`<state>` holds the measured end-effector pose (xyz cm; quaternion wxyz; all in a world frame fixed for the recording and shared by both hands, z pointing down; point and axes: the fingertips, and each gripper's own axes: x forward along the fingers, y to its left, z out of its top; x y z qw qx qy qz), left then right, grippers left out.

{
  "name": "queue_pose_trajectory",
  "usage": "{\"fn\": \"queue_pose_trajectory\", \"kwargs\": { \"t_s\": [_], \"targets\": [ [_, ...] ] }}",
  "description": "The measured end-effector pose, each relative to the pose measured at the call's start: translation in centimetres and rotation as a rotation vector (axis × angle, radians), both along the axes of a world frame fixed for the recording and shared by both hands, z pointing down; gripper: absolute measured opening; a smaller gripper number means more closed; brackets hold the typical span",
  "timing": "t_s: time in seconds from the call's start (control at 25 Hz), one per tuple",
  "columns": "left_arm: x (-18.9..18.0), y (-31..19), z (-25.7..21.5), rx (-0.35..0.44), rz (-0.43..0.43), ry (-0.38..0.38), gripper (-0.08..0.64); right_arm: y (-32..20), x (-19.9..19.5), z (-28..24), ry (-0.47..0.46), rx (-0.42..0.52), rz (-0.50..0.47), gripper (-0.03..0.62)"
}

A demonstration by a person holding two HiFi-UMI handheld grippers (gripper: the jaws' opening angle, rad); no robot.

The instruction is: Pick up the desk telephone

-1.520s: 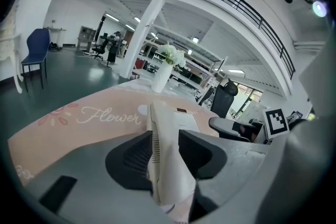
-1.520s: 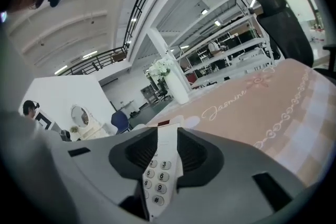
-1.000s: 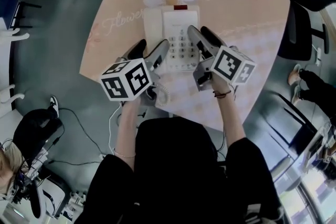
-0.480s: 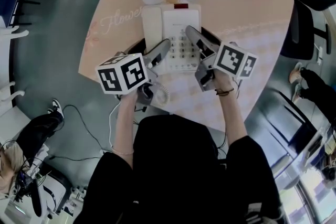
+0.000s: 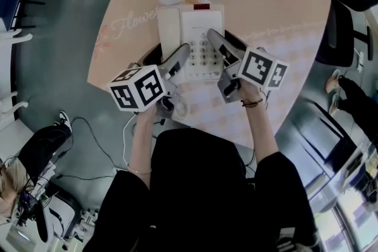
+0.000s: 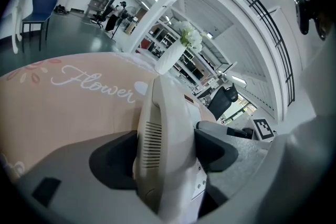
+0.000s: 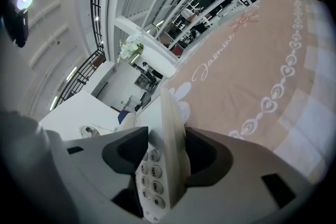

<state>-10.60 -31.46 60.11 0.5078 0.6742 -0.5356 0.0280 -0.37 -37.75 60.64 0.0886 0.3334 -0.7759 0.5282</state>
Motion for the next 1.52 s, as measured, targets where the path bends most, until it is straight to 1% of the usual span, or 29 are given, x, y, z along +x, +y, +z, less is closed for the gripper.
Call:
{"fn": "queue_pose_trajectory", "kwargs": {
  "t_s": [0.32,0.48,0.68,1.08,1.52],
  "targets": [
    [0.2,0.0,0.2,-0.040,0.010,-0.022,0.321,0.0,0.3,0.1,0.028,-0.010,0.018,0.201],
    [0.3,0.1,-0.2,-0.045,0.023,-0.030,0.321,0.1,0.4,-0.5,0.033,-0.009,0.018,0.201],
    [0.4,0.2,-1.4,-0.038,0.037,-0.037,0.321,0.3,0.5,-1.6,0.029,-0.003,0.028,0.201],
    [0.9,0.9,-4.1,-0.008,0.049,-0.030,0.321,0.7,1.1,-4.9,0.028,0.043,0.044,0.198],
    [1.7,2.5,-8.2,0.039,0.037,-0.034,0.321,2.2,2.0,-9.3,0.010,0.092,0.050,0.195]
  ]
}}
